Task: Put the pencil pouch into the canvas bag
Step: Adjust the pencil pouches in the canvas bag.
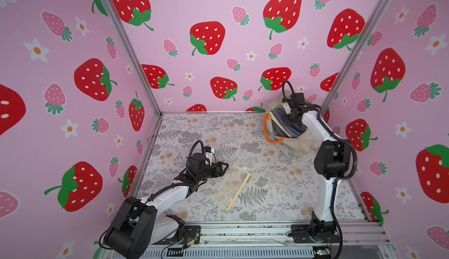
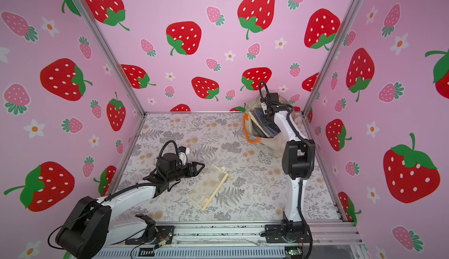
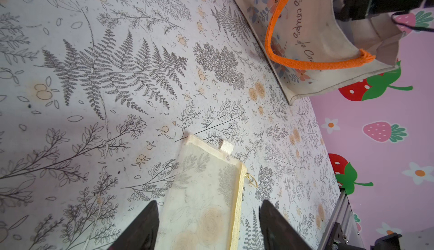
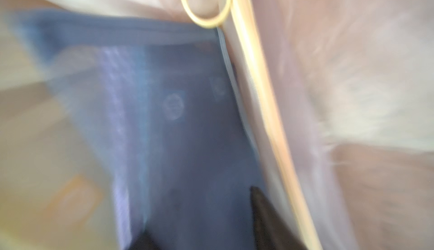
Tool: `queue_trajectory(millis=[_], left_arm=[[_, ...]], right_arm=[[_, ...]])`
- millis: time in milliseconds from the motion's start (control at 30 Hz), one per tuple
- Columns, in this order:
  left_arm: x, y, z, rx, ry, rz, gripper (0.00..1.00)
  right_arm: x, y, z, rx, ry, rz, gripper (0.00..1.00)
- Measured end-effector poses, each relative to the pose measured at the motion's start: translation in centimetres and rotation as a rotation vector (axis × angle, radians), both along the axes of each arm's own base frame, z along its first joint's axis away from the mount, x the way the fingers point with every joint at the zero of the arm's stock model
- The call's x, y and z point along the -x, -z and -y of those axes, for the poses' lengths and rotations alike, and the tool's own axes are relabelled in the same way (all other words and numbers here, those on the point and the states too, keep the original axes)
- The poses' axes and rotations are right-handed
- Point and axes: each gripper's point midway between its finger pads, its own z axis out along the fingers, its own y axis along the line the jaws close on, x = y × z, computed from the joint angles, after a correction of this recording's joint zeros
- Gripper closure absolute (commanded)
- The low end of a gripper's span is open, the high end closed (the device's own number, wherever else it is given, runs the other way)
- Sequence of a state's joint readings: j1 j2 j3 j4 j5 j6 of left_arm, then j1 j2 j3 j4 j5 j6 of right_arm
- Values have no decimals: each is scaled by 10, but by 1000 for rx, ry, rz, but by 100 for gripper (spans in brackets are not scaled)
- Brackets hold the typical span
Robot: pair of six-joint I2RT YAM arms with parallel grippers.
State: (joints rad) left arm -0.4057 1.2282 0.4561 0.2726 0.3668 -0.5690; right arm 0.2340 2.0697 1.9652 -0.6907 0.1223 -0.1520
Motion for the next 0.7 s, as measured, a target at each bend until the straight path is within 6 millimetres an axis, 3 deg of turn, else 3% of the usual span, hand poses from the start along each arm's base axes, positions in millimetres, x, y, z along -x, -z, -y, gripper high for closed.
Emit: queue_trajectory(millis=[67, 200, 333, 467, 533, 700], left_arm=[[3, 1, -1, -6, 0, -10, 30], [9, 5, -7, -35, -7, -37, 30], [14, 10, -11, -58, -12, -66, 30], [15, 19, -14, -89, -26, -104, 30], [14, 26, -15, -104, -31, -126, 30], [13, 48, -17, -144, -31, -194, 30]], right_arm=[[12, -27, -3, -11, -11, 48, 25], [37, -83, -8, -40, -32, 157, 23], [60, -106, -11, -82, -44, 207, 23], [101, -85, -29, -164, -83, 157, 23], [133, -64, -52, -226, -133, 104, 22], [240, 10, -118, -404, -288, -103, 21]])
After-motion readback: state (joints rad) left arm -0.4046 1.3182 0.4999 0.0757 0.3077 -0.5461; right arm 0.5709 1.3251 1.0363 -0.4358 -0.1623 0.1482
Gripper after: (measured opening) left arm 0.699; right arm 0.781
